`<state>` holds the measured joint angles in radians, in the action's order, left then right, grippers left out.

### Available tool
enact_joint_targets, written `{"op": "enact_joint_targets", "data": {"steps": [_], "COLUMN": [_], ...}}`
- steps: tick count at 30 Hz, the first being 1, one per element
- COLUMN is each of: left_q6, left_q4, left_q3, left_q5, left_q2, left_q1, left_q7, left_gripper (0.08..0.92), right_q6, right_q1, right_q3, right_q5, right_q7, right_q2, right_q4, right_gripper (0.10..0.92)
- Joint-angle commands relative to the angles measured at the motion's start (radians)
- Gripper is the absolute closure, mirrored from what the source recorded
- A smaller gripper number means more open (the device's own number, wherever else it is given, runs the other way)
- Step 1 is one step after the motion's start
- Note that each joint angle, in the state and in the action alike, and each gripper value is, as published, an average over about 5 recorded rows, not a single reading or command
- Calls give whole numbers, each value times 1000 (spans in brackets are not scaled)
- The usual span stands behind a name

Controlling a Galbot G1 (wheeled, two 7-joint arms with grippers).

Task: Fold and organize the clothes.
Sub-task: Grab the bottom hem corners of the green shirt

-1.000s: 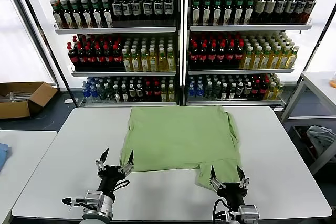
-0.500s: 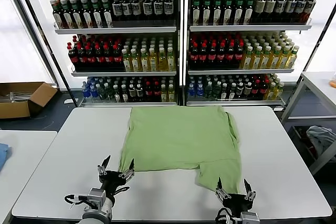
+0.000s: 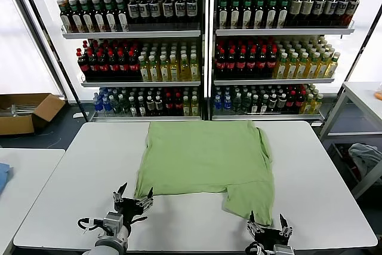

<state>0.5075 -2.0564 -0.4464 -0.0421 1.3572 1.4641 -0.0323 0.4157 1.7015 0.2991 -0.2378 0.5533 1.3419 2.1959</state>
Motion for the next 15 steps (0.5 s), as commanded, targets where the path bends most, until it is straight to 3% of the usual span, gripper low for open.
{"op": "enact_joint_targets", "data": {"steps": [1,15], "left_q6": [70,71], "left_q4": [32,54], "left_q3": [1,12], "left_q5": [-90,-102], "left_q2": [-18,-28], "left_q1": [-42,-36], "left_q7": [2,1], "left_gripper": [177,188], "right_q6": [4,-1], "right_q1": [2,-7], "right_q3": [-1,-8], "right_q5": [-9,-6], "right_q7": [7,1], "right_q2": [6,14], "right_q4": [-7,-43], "right_gripper": [203,203]}}
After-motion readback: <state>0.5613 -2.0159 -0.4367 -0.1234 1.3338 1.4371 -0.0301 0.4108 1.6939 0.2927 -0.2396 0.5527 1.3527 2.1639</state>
